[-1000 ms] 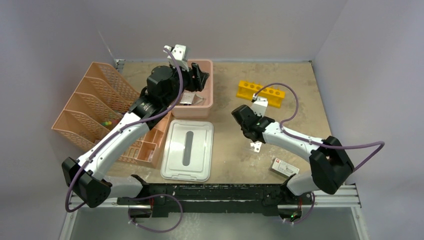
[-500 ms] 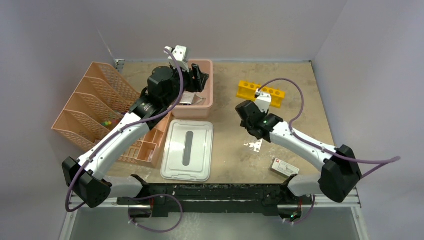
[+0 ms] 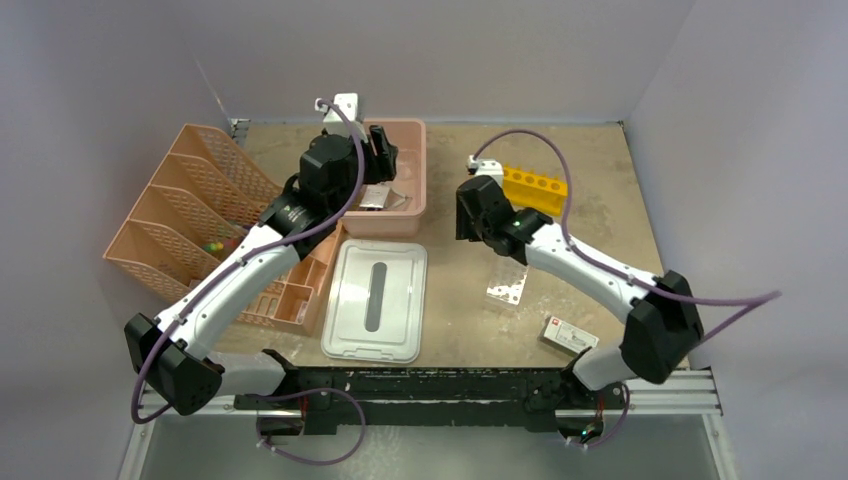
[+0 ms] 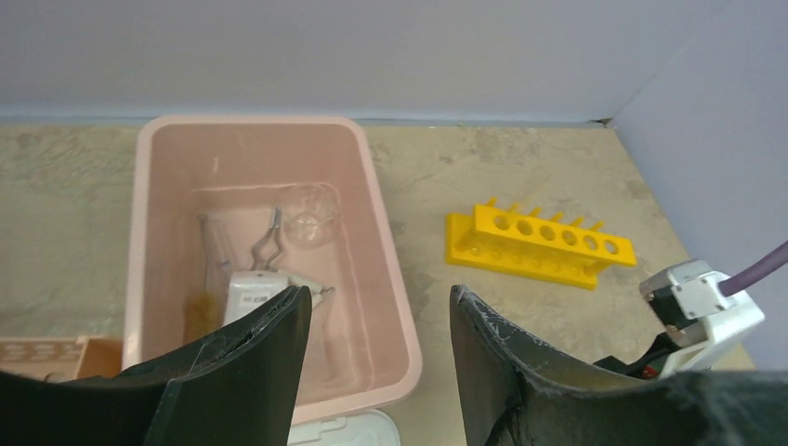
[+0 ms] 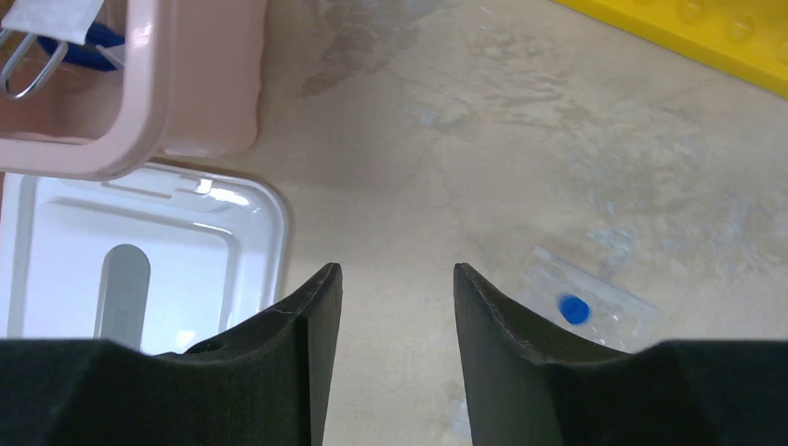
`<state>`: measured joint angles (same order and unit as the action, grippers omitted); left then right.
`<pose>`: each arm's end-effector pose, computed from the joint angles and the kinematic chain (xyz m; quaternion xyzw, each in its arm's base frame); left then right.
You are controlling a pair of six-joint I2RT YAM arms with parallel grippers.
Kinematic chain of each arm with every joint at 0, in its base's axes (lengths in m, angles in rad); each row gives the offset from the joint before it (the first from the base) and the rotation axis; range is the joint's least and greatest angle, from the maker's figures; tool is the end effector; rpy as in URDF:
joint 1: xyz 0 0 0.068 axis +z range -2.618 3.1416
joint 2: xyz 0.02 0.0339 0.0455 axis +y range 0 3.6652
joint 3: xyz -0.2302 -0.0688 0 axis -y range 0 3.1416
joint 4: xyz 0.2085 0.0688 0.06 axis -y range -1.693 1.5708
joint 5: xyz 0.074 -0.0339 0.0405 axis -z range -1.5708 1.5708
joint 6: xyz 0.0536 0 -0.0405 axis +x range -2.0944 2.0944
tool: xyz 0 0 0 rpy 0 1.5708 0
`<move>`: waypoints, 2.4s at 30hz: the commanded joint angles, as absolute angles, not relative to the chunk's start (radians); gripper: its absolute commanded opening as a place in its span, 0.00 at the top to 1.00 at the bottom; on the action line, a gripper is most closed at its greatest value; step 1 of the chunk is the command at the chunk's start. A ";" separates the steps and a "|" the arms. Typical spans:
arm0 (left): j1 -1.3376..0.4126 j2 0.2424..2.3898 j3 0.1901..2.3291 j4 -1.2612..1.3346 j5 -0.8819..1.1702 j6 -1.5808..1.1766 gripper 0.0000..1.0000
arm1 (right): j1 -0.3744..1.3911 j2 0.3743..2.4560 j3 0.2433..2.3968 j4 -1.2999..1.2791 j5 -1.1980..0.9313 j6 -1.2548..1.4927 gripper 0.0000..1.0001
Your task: Organize the chemistry lab equipment
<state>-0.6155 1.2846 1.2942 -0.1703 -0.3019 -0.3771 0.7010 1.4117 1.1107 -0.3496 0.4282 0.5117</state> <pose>0.2431 -0.1524 0.3763 -0.0072 0.7592 -0.2044 0.6179 0.2422 0.1753 0.2619 0.0112 0.8805 0.0908 0.4650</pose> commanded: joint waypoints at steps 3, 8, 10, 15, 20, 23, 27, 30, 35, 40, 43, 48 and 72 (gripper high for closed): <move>-0.614 1.239 1.319 -0.182 -0.501 -0.434 0.44 | 0.784 1.635 1.244 -0.313 0.351 0.416 0.48; -0.612 1.187 1.290 -0.175 -0.567 -0.427 0.44 | 0.836 1.739 1.259 -0.279 0.308 0.444 0.46; -0.612 1.170 1.279 -0.165 -0.575 -0.420 0.44 | 0.855 1.769 1.269 -0.267 0.298 0.426 0.45; -0.613 1.167 1.297 -0.189 -0.552 -0.390 0.44 | 0.888 1.844 1.298 -0.277 0.283 0.389 0.43; -0.612 1.163 1.289 -0.204 -0.551 -0.393 0.44 | 0.892 1.876 1.289 -0.274 0.266 0.401 0.38; -0.614 1.166 1.283 -0.198 -0.541 -0.402 0.44 | 0.895 1.890 1.284 -0.285 0.283 0.418 0.38; -0.613 1.174 1.284 -0.196 -0.534 -0.405 0.44 | 0.896 1.880 1.262 -0.331 0.351 0.474 0.42; -0.613 1.178 1.282 -0.196 -0.531 -0.407 0.44 | 0.896 1.867 1.234 -0.400 0.388 0.526 0.49; -0.613 1.184 1.278 -0.190 -0.525 -0.411 0.44 | 0.896 1.846 1.185 -0.477 0.501 0.587 0.55; -0.613 1.192 1.278 -0.187 -0.518 -0.414 0.44 | 0.875 1.802 1.151 -0.499 0.555 0.609 0.61; -0.612 1.196 1.279 -0.186 -0.511 -0.418 0.44 | 0.841 1.795 1.144 -0.486 0.563 0.609 0.67; -0.614 1.202 1.279 -0.186 -0.505 -0.420 0.44 | 0.805 1.789 1.142 -0.432 0.545 0.606 0.76; -0.613 1.186 1.228 -0.174 -0.524 -0.465 0.44 | 0.775 1.862 1.145 -0.491 0.377 0.768 0.76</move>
